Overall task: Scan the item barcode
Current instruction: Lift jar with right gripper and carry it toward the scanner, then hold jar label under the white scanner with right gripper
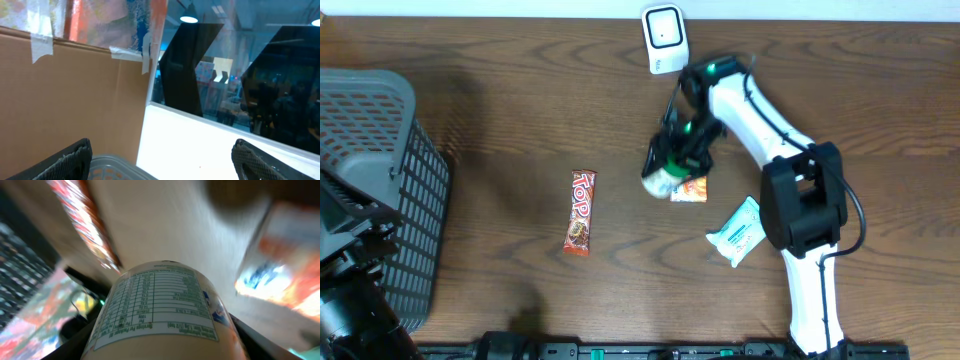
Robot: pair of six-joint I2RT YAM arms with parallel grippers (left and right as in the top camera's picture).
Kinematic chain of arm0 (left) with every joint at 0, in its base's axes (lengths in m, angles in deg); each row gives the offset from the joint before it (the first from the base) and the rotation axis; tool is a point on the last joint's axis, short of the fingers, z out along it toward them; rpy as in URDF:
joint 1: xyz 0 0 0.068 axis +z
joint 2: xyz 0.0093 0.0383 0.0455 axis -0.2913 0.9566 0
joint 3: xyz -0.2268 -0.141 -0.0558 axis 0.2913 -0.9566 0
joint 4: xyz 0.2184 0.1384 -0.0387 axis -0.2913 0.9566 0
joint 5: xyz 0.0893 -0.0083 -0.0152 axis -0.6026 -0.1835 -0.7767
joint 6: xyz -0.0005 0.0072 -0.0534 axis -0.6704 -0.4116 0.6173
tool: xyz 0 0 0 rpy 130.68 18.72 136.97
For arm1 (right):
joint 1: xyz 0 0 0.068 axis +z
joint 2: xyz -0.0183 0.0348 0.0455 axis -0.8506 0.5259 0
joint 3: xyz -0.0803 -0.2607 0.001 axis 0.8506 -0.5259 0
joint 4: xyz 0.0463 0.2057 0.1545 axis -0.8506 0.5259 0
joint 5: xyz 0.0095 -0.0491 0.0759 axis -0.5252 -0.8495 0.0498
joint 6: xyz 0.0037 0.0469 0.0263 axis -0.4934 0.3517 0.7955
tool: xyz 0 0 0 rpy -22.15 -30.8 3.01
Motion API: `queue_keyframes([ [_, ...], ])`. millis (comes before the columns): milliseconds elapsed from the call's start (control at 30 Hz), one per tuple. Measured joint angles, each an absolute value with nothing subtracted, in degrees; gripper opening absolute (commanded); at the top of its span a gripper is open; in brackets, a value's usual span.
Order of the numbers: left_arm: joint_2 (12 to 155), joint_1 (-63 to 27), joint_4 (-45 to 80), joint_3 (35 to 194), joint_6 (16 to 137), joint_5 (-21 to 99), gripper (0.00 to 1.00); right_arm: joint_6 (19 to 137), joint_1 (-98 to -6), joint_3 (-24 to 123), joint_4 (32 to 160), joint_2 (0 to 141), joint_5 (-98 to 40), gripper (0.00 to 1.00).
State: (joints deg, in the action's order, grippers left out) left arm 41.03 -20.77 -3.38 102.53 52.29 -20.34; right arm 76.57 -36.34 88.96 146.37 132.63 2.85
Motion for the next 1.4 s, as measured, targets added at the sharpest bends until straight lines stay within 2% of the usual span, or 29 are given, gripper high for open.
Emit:
queue_keyframes([
  [233, 41.01, -20.77, -3.45, 102.53, 52.29, -18.77, 0.90, 76.84, -39.86, 112.70, 143.48, 133.35, -1.37, 0.51],
  [333, 41.01, -20.77, -3.47, 102.53, 52.29, -18.64, 0.90, 78.12, -40.38, 121.48, 139.77, 133.09, -11.47, 0.52],
  [500, 41.01, -20.77, -3.45, 102.53, 52.29, -18.64, 0.90, 79.02, -39.44, 124.00, 131.35, 132.80, -28.32, 0.48],
  [633, 41.01, -20.77, -3.47, 102.53, 52.29, -18.64, 0.90, 79.41, -37.78, 122.14, 123.00, 132.91, -40.01, 0.46],
  [800, 41.01, -20.77, -3.49, 102.53, 52.29, -18.64, 0.90, 79.55, -35.88, 115.89, 106.92, 133.28, -47.57, 0.50],
  [1000, 41.01, -20.77, -3.47, 102.53, 52.29, -18.62, 0.90, 79.52, -35.31, 103.65, 85.76, 134.42, -50.04, 0.50],
  [1133, 41.01, -20.77, -3.43, 102.53, 52.29, -18.62, 0.90, 78.61, -35.31, 95.91, 72.86, 135.54, -50.59, 0.45],
  [1400, 41.01, -20.77, -3.34, 102.53, 52.29, -18.62, 0.90, 75.09, -35.31, 87.50, 54.94, 135.75, -51.07, 0.50],
])
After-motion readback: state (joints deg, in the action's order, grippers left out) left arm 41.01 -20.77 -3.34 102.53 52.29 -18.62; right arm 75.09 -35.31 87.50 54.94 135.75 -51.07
